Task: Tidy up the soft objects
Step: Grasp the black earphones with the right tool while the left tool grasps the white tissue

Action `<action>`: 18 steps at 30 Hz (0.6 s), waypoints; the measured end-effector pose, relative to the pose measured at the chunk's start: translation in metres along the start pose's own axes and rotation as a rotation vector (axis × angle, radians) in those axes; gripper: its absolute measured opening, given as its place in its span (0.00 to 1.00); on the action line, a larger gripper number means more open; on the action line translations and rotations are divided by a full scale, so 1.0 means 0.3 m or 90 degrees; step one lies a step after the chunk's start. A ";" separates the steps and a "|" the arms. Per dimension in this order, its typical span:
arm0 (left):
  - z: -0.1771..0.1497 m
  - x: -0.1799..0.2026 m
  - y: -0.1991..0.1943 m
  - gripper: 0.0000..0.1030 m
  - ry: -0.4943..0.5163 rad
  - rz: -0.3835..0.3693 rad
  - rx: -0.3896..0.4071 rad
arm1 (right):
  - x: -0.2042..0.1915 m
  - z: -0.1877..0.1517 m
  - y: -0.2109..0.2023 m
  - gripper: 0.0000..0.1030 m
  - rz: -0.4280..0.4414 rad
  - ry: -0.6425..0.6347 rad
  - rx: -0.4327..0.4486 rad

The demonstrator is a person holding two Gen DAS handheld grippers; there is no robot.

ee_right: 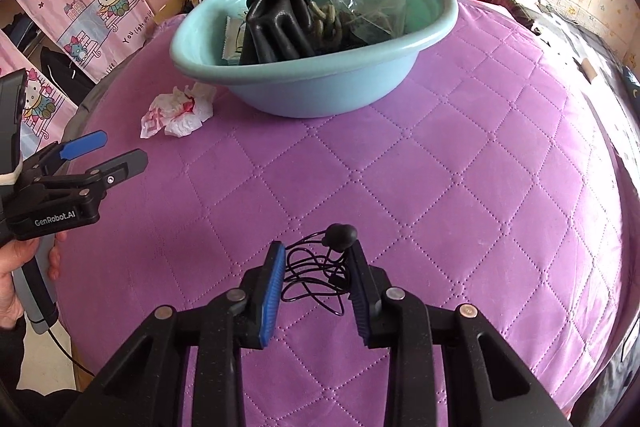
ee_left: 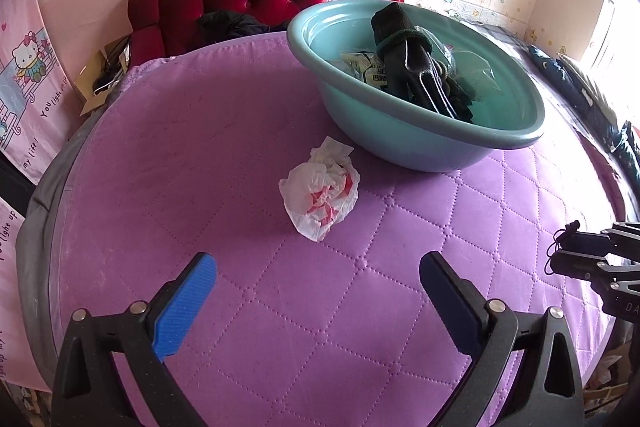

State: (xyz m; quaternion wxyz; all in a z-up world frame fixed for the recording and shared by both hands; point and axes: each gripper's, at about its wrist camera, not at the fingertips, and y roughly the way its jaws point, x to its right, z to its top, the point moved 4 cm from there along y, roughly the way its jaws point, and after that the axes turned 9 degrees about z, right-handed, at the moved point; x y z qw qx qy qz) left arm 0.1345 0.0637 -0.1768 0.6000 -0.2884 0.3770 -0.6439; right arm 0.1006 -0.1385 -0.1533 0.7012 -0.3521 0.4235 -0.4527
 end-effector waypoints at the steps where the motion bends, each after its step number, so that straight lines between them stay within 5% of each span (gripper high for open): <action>1: 0.010 0.001 0.011 1.00 0.003 0.002 0.003 | 0.003 0.003 0.000 0.31 0.000 0.002 0.000; 14: 0.100 -0.001 0.105 0.99 -0.004 -0.004 0.003 | 0.041 0.013 0.025 0.31 0.002 0.027 -0.007; 16: 0.103 -0.003 0.115 0.94 -0.006 -0.007 -0.003 | 0.046 0.013 0.027 0.31 0.002 0.029 -0.008; 18: 0.102 -0.003 0.119 0.76 -0.009 -0.007 -0.005 | 0.048 0.011 0.030 0.31 0.002 0.030 -0.009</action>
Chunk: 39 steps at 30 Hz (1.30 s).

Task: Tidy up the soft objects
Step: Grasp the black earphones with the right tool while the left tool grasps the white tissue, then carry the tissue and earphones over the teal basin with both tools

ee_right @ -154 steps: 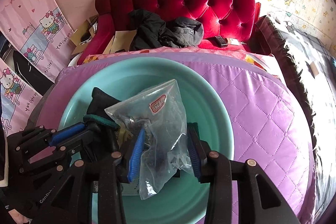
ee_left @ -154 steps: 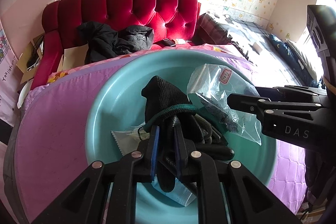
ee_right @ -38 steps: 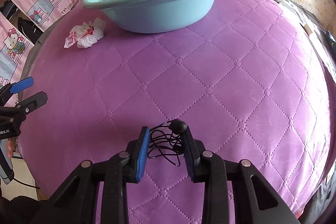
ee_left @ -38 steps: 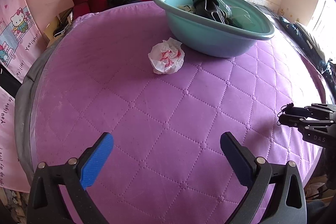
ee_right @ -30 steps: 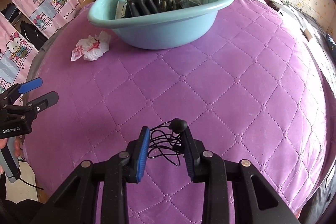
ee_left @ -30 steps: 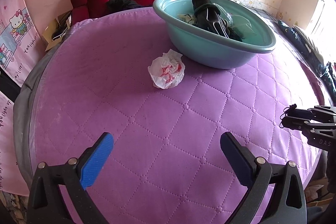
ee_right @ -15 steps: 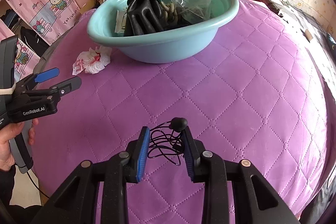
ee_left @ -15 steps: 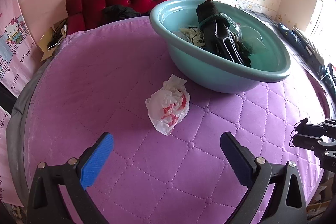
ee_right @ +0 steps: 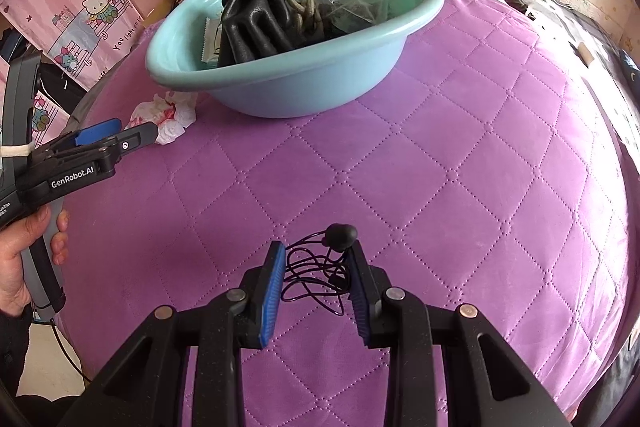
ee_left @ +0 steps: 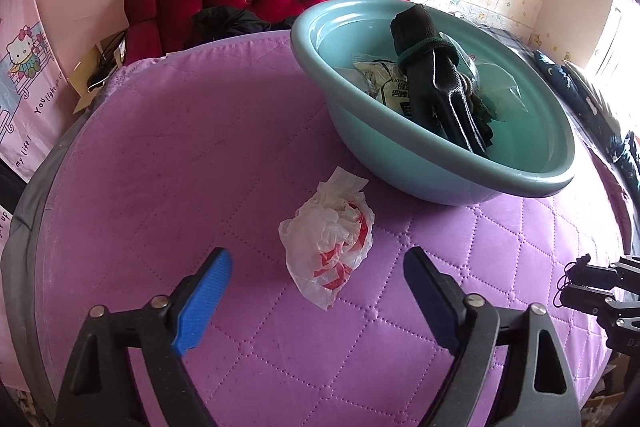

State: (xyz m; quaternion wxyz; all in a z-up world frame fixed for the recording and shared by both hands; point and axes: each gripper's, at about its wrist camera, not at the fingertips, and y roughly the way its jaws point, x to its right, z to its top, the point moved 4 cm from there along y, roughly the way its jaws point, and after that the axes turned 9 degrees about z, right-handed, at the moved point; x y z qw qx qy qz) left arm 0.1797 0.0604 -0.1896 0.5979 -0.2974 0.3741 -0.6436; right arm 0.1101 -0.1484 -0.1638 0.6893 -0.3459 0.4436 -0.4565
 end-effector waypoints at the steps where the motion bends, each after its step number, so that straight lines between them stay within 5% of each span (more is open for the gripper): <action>1: 0.000 -0.002 0.001 0.70 -0.001 0.002 0.000 | 0.002 -0.001 0.000 0.31 0.000 0.001 0.000; 3: -0.001 -0.001 0.004 0.24 -0.001 0.004 -0.004 | 0.004 -0.004 0.002 0.31 0.001 0.000 -0.002; 5: -0.003 0.001 -0.004 0.09 -0.003 0.006 0.006 | 0.005 -0.006 0.001 0.31 0.002 -0.002 -0.003; 39: -0.135 0.118 -0.319 0.05 -0.027 -0.010 0.007 | -0.030 -0.014 -0.203 0.31 0.028 -0.086 0.013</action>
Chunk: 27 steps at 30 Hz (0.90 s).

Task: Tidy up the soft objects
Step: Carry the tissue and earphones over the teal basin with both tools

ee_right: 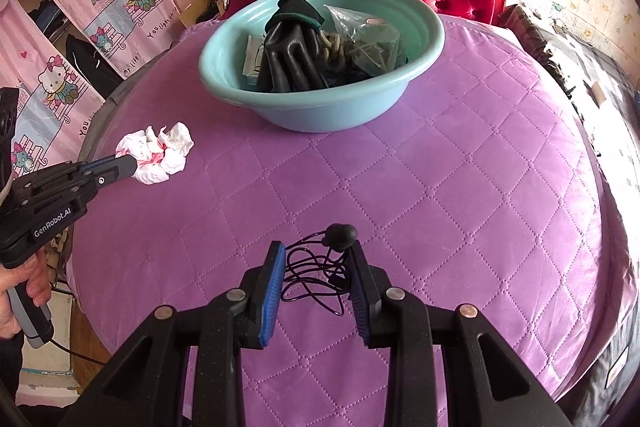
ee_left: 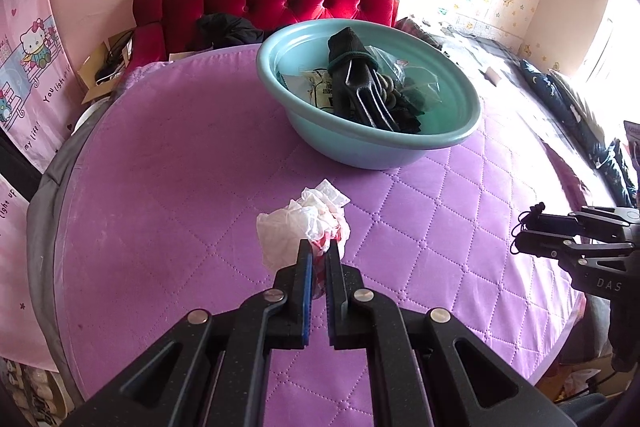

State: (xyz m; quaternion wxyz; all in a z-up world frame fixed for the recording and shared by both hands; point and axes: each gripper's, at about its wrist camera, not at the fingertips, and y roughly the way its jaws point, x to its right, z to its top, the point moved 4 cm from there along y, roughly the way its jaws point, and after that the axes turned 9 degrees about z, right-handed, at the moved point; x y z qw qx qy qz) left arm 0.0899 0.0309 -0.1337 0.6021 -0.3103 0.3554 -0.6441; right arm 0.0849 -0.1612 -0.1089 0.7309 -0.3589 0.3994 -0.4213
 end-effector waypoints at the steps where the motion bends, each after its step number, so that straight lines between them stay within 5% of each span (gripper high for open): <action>1: 0.001 0.004 -0.007 0.05 0.000 -0.003 -0.001 | -0.001 0.004 -0.008 0.31 0.001 -0.001 0.002; 27: 0.221 0.160 -0.147 0.05 0.052 -0.101 0.064 | -0.035 0.272 -0.208 0.31 0.000 -0.038 0.111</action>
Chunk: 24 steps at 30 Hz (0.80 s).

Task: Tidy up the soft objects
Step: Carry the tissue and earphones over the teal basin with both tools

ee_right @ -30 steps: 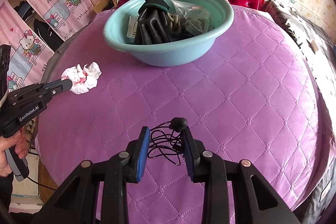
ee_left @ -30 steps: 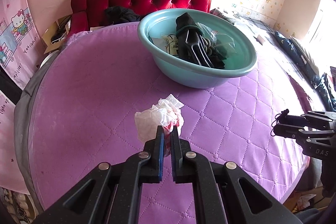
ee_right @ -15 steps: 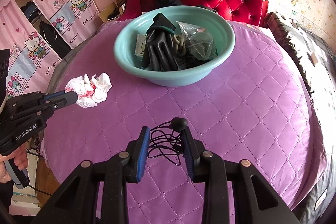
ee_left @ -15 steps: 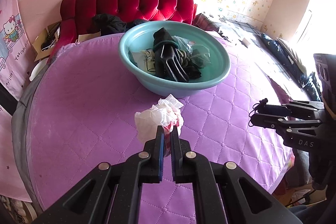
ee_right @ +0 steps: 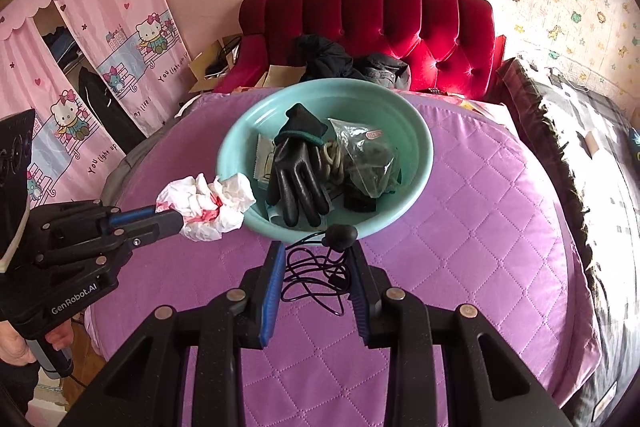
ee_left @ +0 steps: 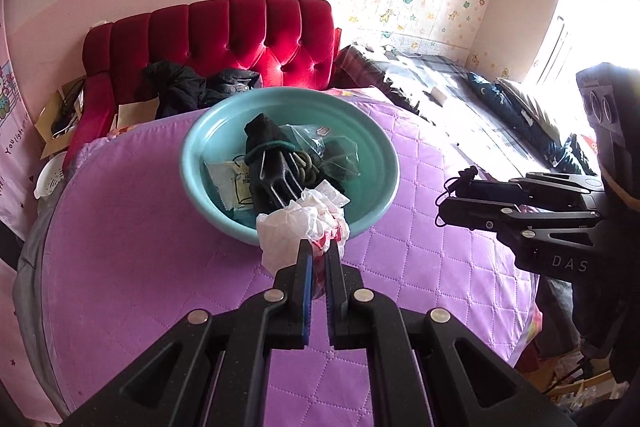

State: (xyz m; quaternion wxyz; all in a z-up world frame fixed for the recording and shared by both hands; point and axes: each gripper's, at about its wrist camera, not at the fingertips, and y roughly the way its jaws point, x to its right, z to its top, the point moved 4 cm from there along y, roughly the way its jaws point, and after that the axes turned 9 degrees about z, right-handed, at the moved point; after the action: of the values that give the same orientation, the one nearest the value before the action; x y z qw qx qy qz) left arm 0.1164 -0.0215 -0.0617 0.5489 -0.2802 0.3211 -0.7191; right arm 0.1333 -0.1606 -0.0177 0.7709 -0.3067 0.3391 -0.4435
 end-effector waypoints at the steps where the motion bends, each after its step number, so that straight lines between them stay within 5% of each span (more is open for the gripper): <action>1: 0.012 0.003 0.003 0.05 0.002 -0.002 0.003 | 0.002 0.016 0.001 0.31 -0.001 -0.001 0.004; 24: 0.222 0.015 0.258 0.05 0.021 -0.017 -0.004 | 0.136 0.311 0.233 0.32 -0.012 0.003 0.021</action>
State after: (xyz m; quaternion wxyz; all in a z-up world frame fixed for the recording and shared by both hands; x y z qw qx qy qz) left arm 0.2130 -0.0510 -0.0786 0.5330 -0.2747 0.3286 -0.7297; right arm 0.2559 -0.1517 -0.0276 0.7706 -0.2964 0.3309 -0.4570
